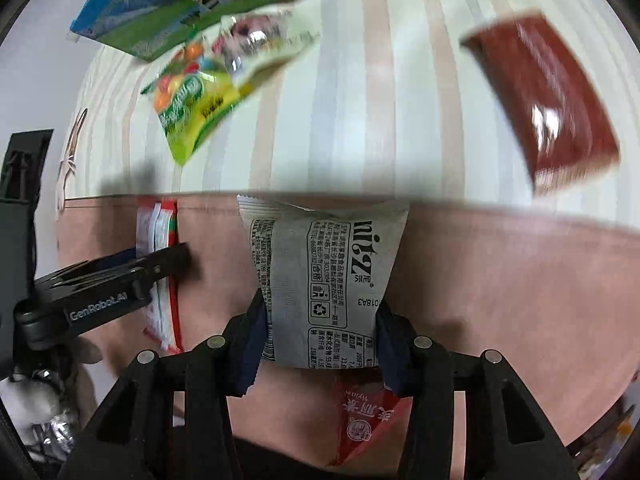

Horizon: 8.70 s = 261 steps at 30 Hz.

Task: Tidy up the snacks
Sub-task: 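Grasp the red-white noodle packet with left tool while right tool grasps white chip bag, then carry both packets into the box and open both tools, then move both tools back from the box toward the remaining snacks, then grasp the watermelon candy bag with left tool while right tool grasps brown jerky packet, then carry both packets into the box and open both tools, then move both tools back from the box toward the last snacks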

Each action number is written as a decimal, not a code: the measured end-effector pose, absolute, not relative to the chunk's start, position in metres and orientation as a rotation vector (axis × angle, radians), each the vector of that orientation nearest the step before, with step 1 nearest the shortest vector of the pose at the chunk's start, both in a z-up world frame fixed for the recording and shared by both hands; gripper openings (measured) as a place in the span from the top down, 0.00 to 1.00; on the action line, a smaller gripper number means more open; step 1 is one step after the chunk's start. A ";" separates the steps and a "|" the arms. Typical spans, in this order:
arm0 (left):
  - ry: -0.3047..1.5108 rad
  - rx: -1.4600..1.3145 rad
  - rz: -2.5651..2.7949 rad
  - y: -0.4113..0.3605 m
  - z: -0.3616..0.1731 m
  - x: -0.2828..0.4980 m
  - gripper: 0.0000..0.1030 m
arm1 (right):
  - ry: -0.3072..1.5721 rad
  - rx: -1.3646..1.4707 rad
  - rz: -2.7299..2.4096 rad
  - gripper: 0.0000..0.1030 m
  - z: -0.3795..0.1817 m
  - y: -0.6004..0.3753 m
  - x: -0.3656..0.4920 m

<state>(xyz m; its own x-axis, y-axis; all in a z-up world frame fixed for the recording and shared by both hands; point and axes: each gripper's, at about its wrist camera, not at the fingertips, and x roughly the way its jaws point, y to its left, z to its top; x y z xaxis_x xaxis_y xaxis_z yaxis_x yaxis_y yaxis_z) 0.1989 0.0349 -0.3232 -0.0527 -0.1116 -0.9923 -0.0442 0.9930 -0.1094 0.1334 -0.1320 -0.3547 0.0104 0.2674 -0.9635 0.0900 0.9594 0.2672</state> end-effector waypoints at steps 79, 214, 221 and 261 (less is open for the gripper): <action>1.514 -0.061 -0.191 -0.054 -0.185 0.529 0.08 | 1.348 0.181 -0.039 0.09 -0.214 -0.227 0.480; 1.201 -0.233 -0.322 -0.032 -0.069 0.263 0.52 | 1.134 0.267 0.203 0.42 -0.121 -0.166 0.259; 1.268 -0.140 -0.279 -0.033 -0.085 0.352 0.51 | 1.174 0.197 0.127 0.42 -0.117 -0.190 0.320; 1.135 -0.011 -0.071 -0.002 -0.121 0.328 0.11 | 1.195 0.053 0.026 0.07 -0.162 -0.175 0.318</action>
